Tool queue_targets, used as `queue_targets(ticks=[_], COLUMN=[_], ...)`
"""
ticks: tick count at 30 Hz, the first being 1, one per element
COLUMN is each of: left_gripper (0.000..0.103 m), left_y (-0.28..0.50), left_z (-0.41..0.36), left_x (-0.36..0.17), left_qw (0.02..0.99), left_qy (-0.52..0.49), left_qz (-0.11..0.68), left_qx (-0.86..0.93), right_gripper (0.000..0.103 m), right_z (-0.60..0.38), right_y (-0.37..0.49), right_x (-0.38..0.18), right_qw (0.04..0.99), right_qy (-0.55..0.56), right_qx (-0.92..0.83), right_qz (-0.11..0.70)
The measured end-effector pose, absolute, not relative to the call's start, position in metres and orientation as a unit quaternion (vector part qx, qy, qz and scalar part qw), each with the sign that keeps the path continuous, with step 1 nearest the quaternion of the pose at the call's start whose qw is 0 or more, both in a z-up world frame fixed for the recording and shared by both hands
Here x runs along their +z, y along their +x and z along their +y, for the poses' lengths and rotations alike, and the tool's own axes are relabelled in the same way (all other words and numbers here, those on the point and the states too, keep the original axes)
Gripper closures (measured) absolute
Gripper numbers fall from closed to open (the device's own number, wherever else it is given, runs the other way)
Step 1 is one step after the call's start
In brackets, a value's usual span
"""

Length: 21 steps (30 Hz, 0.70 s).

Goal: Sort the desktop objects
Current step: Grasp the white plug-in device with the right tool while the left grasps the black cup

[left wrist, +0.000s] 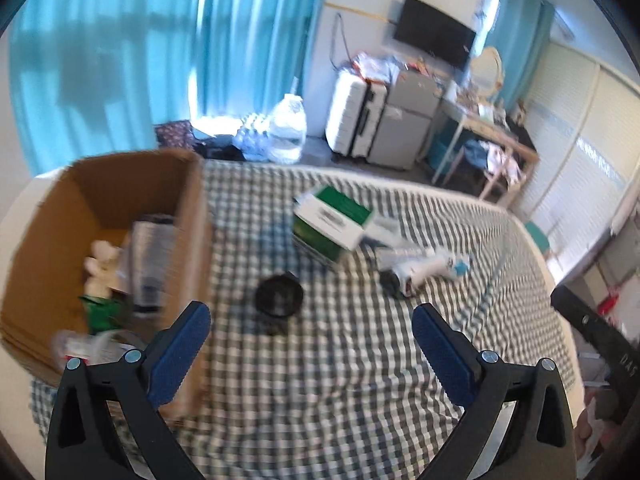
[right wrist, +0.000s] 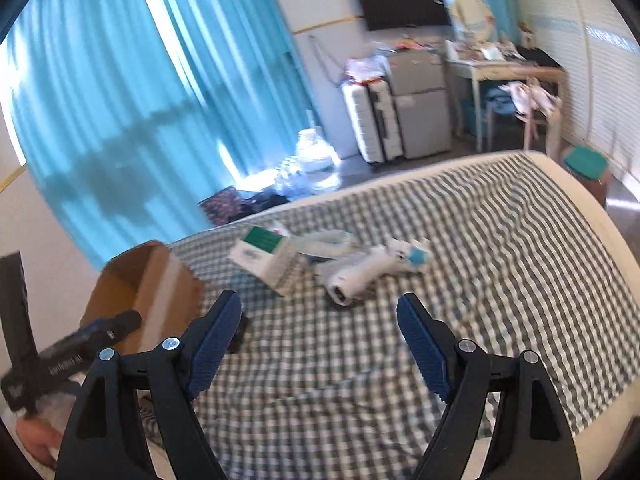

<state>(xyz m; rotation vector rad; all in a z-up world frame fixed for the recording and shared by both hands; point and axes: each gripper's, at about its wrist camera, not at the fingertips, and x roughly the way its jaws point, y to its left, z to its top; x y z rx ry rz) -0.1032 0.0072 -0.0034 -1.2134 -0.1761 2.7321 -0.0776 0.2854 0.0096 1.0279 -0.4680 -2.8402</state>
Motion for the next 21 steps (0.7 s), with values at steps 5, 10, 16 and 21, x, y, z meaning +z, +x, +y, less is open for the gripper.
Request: queue_targets(ticks=[5,10,16,21], left_gripper=[0.0,0.0,0.0,0.0], left_y=[-0.12,-0.147,-0.181,-0.206], left_z=[0.036,0.038,0.028,0.021], left_x=[-0.047,-0.089,-0.133,-0.157], left_qw=[0.071,0.054,0.019,0.016], left_qy=[-0.428,-0.448,-0.47,-0.48], left_qz=[-0.036,-0.032,-0.033,-0.035], left_qx=[0.9,0.892,0.882,0.876], right_gripper=[0.022,0.022,0.022,0.022], right_z=[0.294,0.285,0.287,0.292], right_y=[-0.09,-0.115,-0.167,-0.218], right_x=[-0.024,-0.054,-0.087,-0.118], right_qw=[0.033,0.053,0.058,0.044], right_qy=[0.357,0.369,0.39,0.418], right_qx=[-0.922,-0.918,-0.906,-0.886], right_qz=[-0.15,-0.137,-0.153,-0.195])
